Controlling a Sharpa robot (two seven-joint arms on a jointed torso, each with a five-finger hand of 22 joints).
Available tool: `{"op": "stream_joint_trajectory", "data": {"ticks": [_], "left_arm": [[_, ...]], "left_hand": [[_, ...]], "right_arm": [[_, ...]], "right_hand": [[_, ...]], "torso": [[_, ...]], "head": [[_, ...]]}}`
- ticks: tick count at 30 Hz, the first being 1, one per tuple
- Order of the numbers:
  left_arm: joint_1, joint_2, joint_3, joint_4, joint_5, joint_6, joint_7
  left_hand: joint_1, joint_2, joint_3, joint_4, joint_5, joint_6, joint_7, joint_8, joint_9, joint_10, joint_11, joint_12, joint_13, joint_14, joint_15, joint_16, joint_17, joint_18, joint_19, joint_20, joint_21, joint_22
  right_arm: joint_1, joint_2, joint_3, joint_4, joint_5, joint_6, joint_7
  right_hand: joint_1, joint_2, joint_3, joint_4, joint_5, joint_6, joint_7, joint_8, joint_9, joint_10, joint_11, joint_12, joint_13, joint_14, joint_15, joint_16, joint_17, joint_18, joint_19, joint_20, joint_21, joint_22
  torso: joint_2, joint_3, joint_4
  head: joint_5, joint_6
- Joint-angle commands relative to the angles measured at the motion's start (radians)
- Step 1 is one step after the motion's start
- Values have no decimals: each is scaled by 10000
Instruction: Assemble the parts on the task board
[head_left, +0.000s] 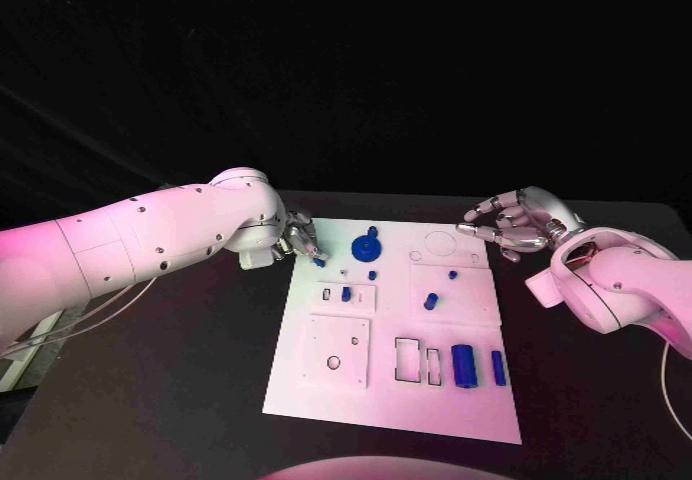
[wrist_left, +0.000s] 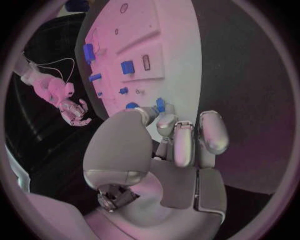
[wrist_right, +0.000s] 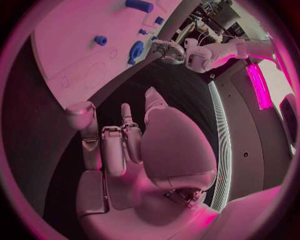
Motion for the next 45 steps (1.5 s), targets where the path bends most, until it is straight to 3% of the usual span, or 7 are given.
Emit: {"op": "stream_joint_trajectory", "data": {"ticks": [1,10,15,23,28,35,45], "left_arm": [[1,-156,9,217,856,-249,148],[8,-902,38,1140,1362,-914,294],[4,-1334,44,1766,1380,-1251,449],[-153,-1861,27,2710,-8,-1713,1027],[-323,-1902,6,2870,-665,-1815,1331],[-537,-1826,-24,2963,-1352,-1776,1451],[-614,-1719,-39,3002,-1294,-1361,1331]], "left_hand": [[-176,-175,1452,-1257,29,-50,-18,353,449,24,-17,29,-67,510,-21,44,523,16,35,-12,-11,13],[-377,-263,1751,-1357,29,-48,-30,455,504,21,-25,-15,-176,511,-24,45,522,14,44,-16,-4,31],[-476,-420,2168,-1598,30,-70,-40,527,541,35,-40,-62,-272,514,-42,50,529,1,85,-31,33,102],[-571,-582,2496,-1799,29,-61,-40,580,561,66,-48,-106,-366,517,-46,55,536,-17,135,-43,84,198],[-591,-639,2575,-1851,29,-57,-41,587,561,77,-51,-117,-387,516,-48,51,529,-23,153,-48,102,233],[-599,-675,2624,-1886,29,-52,-41,591,560,91,-52,-116,-386,517,-50,53,533,-29,168,-50,117,261],[-630,-682,2688,-1899,29,-19,-43,605,560,141,-54,-83,-330,518,-52,55,534,-37,188,-51,139,300]], "right_arm": [[-5,15,1,1,-22,29,94],[-5,4,1,-18,28,-26,144],[-5,-4,1,-20,40,-46,158],[-5,0,1,-28,50,-55,177],[-6,4,1,-26,52,-48,189],[-8,-10,1,-18,52,-46,197],[-8,-5,1,-29,51,-33,186]], "right_hand": [[-31,77,-44,12,-6,-65,28,57,9,-64,-28,-38,951,705,-67,-37,928,144,40,-57,-64,-1],[-34,87,-51,15,-7,-67,28,62,10,-73,-28,-50,938,699,-67,-49,902,149,32,-57,-90,-21],[-37,95,-54,17,-7,-68,28,64,11,-69,-27,-45,943,701,-67,-46,909,148,34,-57,-86,-16],[-57,120,-65,25,-8,-71,28,70,12,-76,-27,-54,933,702,-67,-46,912,149,34,-57,-96,-20],[-57,120,-65,25,-8,-71,28,70,12,-76,-27,-54,933,702,-67,-46,912,149,34,-57,-96,-20],[-68,135,-69,28,-8,-72,28,73,12,-77,-27,-56,932,700,-67,-50,903,150,32,-57,-103,-24],[-79,149,-73,30,-8,-74,28,75,13,-78,-27,-56,931,699,-67,-52,900,152,29,-58,-114,-32]], "torso": [[-2,8,13],[-2,4,-5],[0,1,4],[-6,-17,20],[3,-30,17],[21,-18,1],[10,3,1]], "head": [[28,32],[29,35],[38,20],[63,-16],[76,19],[89,-16],[91,-74]]}}
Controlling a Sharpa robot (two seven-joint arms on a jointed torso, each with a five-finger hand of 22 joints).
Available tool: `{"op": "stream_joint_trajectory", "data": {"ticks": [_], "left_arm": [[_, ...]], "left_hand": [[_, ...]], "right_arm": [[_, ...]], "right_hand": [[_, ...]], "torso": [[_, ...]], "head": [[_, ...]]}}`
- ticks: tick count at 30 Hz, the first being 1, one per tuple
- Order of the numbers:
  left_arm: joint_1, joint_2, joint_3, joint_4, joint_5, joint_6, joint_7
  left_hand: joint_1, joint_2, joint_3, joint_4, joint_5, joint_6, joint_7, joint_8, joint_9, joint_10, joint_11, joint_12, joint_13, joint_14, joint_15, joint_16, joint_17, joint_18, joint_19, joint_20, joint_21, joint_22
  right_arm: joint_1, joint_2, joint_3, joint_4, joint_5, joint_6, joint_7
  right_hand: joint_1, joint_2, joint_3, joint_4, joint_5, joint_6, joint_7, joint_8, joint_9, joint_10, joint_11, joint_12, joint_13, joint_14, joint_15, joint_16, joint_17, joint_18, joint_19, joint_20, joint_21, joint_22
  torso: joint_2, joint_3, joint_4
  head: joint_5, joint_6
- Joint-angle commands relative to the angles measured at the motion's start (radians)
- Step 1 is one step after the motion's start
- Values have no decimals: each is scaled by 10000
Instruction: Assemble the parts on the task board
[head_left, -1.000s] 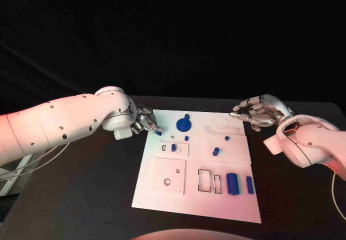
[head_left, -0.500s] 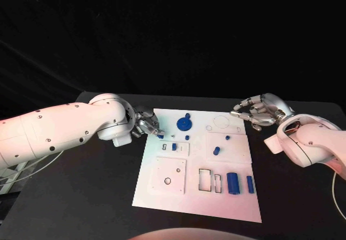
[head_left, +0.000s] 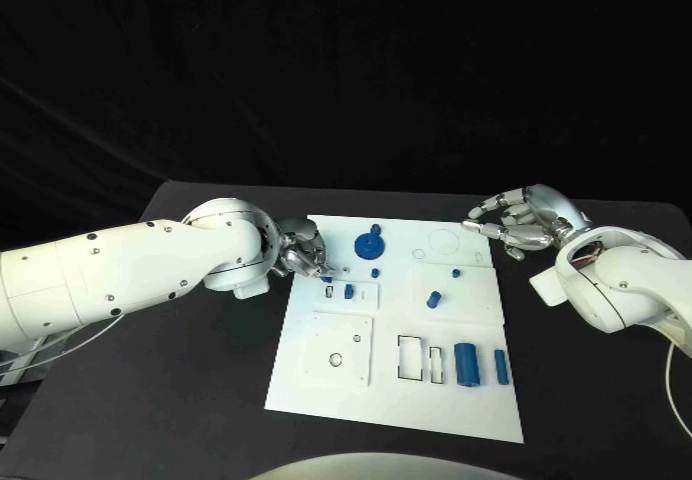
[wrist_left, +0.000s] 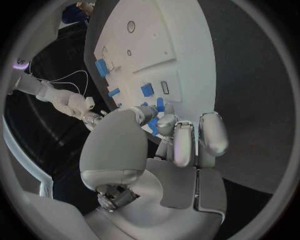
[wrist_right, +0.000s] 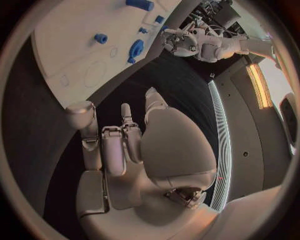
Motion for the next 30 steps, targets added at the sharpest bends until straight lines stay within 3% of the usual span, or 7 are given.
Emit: {"op": "stream_joint_trajectory", "data": {"ticks": [1,14,30], "left_arm": [[-12,60,-3,35,-104,297,90],[-27,185,-43,-12,-63,744,-427],[-111,254,-58,-39,-358,756,-628]], "left_hand": [[-16,-71,1555,-1500,37,39,-83,49,467,66,15,-24,4,518,-52,55,534,-38,79,-17,55,3],[-49,-71,1626,-1521,37,80,-92,66,468,81,8,-41,-39,519,-58,56,536,-45,98,-17,75,39],[-109,-98,1712,-1558,39,132,-110,92,471,86,-8,-87,-140,521,-69,59,541,-58,134,-18,112,105]], "right_arm": [[-6,7,1,-1,-27,33,90],[-6,8,1,-11,-27,4,122],[-6,3,1,-12,-27,10,129]], "right_hand": [[-24,94,-46,2,-8,-74,28,36,17,-43,8,-56,934,699,-67,-52,894,153,29,-58,-35,-8],[-40,108,-60,-2,-9,-79,28,41,18,-67,9,-91,900,686,-67,-79,836,167,1,-58,-109,-66],[-41,110,-63,-4,-10,-80,28,43,18,-74,9,-100,890,681,-67,-90,811,171,-7,-57,-129,-81]], "torso": [[-4,4,-1],[-7,-2,-5],[-9,2,-2]], "head": [[-5,-11],[15,-35],[36,-63]]}}
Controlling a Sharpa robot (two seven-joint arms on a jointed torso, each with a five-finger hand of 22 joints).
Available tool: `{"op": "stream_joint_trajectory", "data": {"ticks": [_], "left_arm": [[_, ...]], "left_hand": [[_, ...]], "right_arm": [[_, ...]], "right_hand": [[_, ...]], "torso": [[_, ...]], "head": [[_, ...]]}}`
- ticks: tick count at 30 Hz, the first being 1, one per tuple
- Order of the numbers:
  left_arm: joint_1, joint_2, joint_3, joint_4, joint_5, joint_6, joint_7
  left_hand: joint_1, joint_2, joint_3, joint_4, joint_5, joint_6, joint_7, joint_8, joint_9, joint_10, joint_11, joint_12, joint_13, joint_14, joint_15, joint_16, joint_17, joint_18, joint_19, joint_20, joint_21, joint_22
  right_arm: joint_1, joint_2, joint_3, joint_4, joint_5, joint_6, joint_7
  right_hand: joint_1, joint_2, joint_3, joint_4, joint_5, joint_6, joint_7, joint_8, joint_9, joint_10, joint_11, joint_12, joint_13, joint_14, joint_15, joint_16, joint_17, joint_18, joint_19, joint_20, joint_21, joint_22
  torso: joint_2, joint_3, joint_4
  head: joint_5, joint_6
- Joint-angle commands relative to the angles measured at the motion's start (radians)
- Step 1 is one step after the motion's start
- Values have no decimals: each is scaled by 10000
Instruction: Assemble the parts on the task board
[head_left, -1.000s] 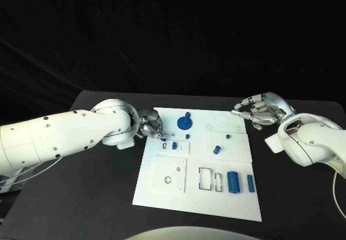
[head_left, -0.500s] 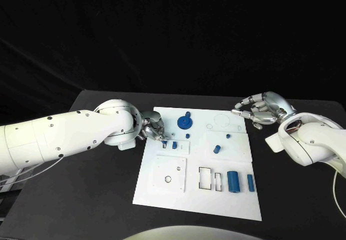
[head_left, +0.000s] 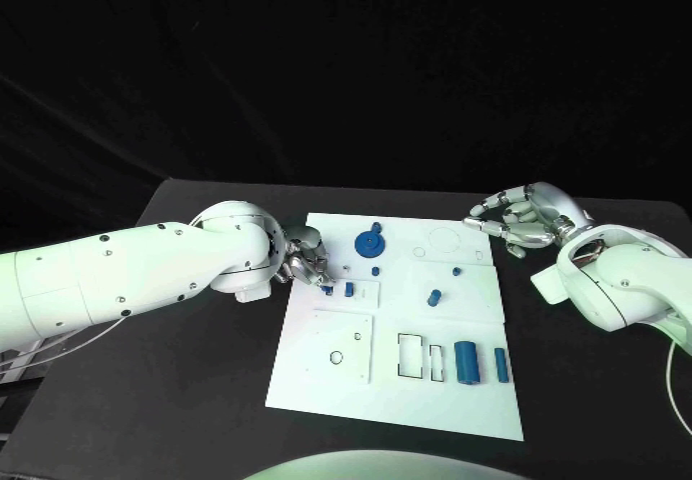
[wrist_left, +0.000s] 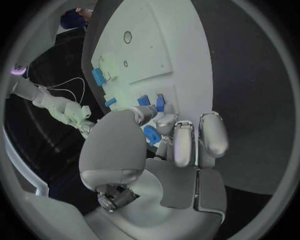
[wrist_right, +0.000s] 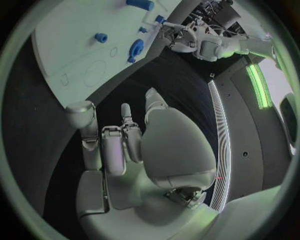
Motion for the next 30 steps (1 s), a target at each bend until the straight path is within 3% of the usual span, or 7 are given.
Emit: {"op": "stream_joint_trajectory", "data": {"ticks": [1,30], "left_arm": [[-10,27,1,23,-170,156,-97],[-31,27,-4,116,-269,223,-31]], "left_hand": [[9,21,1655,-1612,30,82,-97,36,239,88,-11,-50,-8,521,-69,59,540,-57,62,-18,41,8],[-83,-64,1810,-1696,32,138,-123,78,252,102,-36,-124,-159,522,-87,59,539,-64,87,-27,69,52]], "right_arm": [[-6,4,1,3,-32,31,91],[-6,17,1,-12,-32,79,71]], "right_hand": [[-2,72,-64,-4,-10,-48,-5,43,11,-75,8,-47,891,680,-67,-36,815,171,-7,-58,-62,-8],[-11,85,-88,-8,-11,-47,-6,57,14,-73,7,-41,897,683,-67,-31,833,165,4,-58,-42,17]], "torso": [[-2,4,0],[-4,2,-3]], "head": [[8,-5],[1,-38]]}}
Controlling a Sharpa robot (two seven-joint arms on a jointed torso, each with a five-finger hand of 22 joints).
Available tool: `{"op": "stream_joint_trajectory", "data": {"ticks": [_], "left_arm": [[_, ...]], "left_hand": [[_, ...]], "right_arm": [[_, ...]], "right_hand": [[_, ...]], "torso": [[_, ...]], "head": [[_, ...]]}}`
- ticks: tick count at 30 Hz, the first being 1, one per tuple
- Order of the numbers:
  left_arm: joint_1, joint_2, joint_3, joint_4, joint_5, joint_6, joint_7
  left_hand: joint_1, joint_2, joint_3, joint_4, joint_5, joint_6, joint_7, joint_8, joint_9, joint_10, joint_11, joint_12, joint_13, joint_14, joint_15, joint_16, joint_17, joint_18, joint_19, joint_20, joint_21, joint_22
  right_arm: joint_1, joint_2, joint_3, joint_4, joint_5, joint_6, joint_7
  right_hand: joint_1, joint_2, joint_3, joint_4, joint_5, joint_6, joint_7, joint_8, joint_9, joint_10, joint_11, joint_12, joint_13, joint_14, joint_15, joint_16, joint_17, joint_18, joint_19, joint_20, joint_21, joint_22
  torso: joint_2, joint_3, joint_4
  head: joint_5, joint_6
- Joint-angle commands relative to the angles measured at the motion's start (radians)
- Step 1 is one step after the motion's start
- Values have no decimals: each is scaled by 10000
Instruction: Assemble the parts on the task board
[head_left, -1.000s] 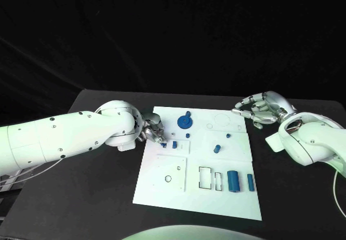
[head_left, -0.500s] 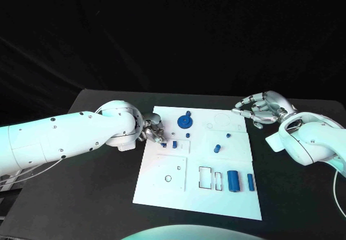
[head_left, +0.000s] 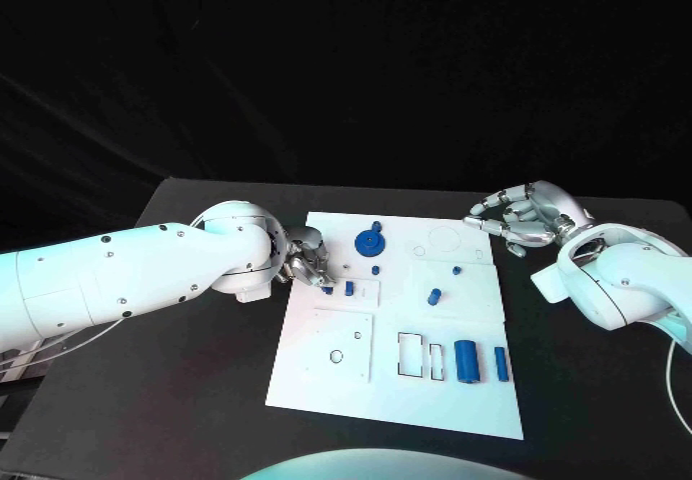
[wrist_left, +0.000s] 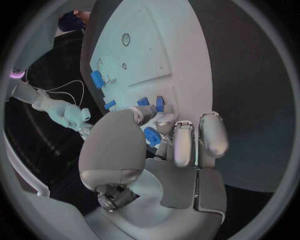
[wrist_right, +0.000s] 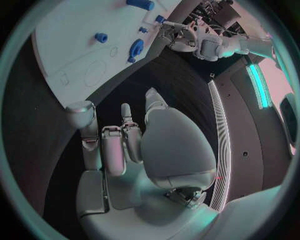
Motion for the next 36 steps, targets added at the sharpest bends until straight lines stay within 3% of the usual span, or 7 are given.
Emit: {"op": "stream_joint_trajectory", "data": {"ticks": [1,36], "left_arm": [[-6,13,-1,31,-58,167,42],[-48,60,-37,25,4,79,27]], "left_hand": [[-21,1,1790,-1724,33,135,-124,38,58,67,-1,-38,-15,522,-88,59,541,-68,60,10,37,12],[-246,-38,1912,-1693,31,214,-155,96,87,112,-23,-97,-123,523,-105,57,537,-72,70,-1,50,36]], "right_arm": [[-6,10,1,0,-35,79,68],[-6,12,1,3,-35,80,68]], "right_hand": [[-11,85,-61,19,-11,-48,-6,58,17,-72,7,-42,897,683,-67,-31,835,165,5,-58,-42,16],[-11,85,-61,19,-11,-48,-6,58,17,-72,7,-42,897,683,-67,-31,835,165,5,-58,-42,16]], "torso": [[4,2,0],[6,2,3]], "head": [[-2,-9],[-36,-70]]}}
